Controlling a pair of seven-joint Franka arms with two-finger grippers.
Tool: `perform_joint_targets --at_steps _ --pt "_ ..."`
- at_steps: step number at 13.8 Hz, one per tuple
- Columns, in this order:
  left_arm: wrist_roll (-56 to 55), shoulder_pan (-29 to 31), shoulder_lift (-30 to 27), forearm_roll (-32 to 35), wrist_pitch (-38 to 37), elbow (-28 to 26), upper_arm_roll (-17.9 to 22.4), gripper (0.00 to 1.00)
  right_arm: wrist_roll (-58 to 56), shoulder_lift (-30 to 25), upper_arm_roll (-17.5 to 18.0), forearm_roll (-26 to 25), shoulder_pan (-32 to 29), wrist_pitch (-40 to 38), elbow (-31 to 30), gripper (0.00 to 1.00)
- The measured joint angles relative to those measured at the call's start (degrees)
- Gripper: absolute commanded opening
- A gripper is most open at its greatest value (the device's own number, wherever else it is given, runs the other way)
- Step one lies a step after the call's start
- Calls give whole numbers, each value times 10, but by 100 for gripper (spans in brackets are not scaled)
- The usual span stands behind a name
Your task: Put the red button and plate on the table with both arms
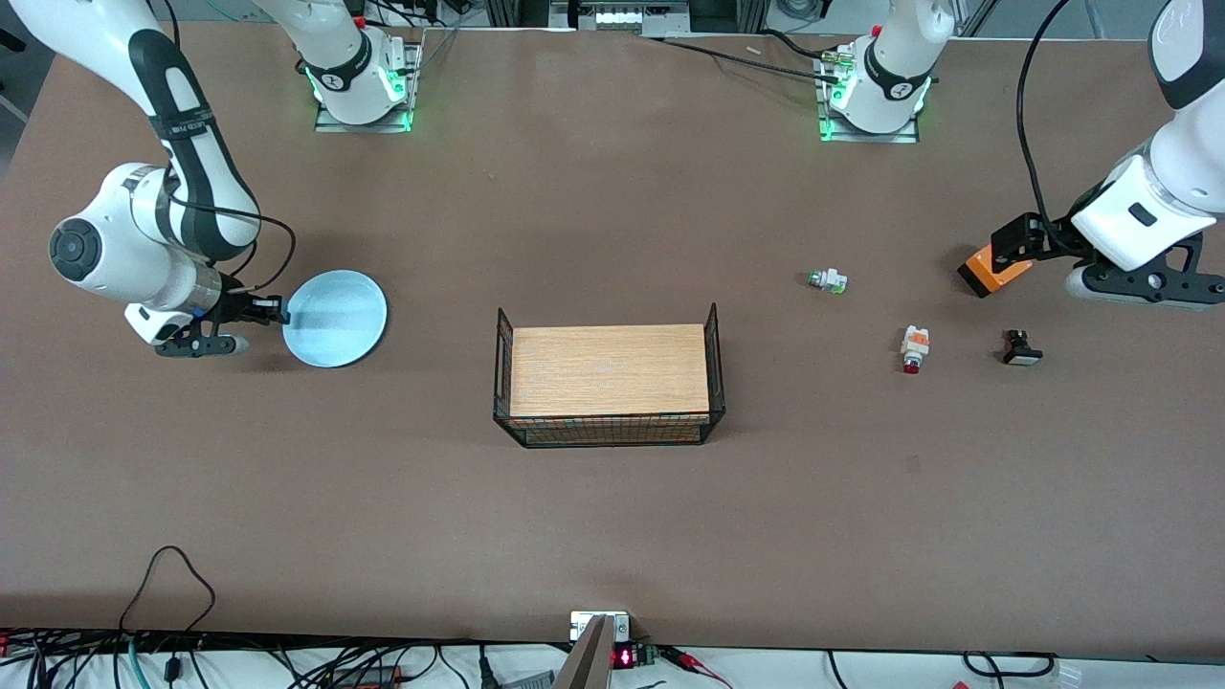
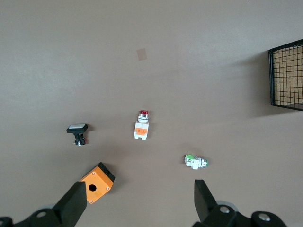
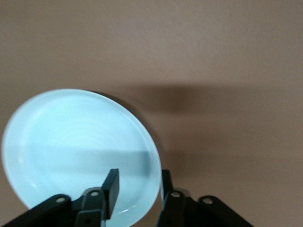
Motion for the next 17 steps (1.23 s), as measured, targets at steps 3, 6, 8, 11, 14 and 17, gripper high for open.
perform_joint_targets --at_steps 3,6,8,11,14,17 --pt "0 0 0 0 0 0 0 100 46 -35 29 0 4 -68 39 100" --pt "0 0 0 0 0 0 0 100 95 -47 37 0 26 -154 111 100" --pt "0 0 0 0 0 0 1 100 112 -48 38 -2 39 -195 159 100" --pt "0 0 0 0 0 0 1 100 114 -48 38 -22 45 -292 247 100" --pt "0 0 0 0 0 0 1 100 114 -49 37 -53 44 -400 353 100" --pt "0 0 0 0 0 -1 1 100 114 -49 24 -71 42 -456 425 100"
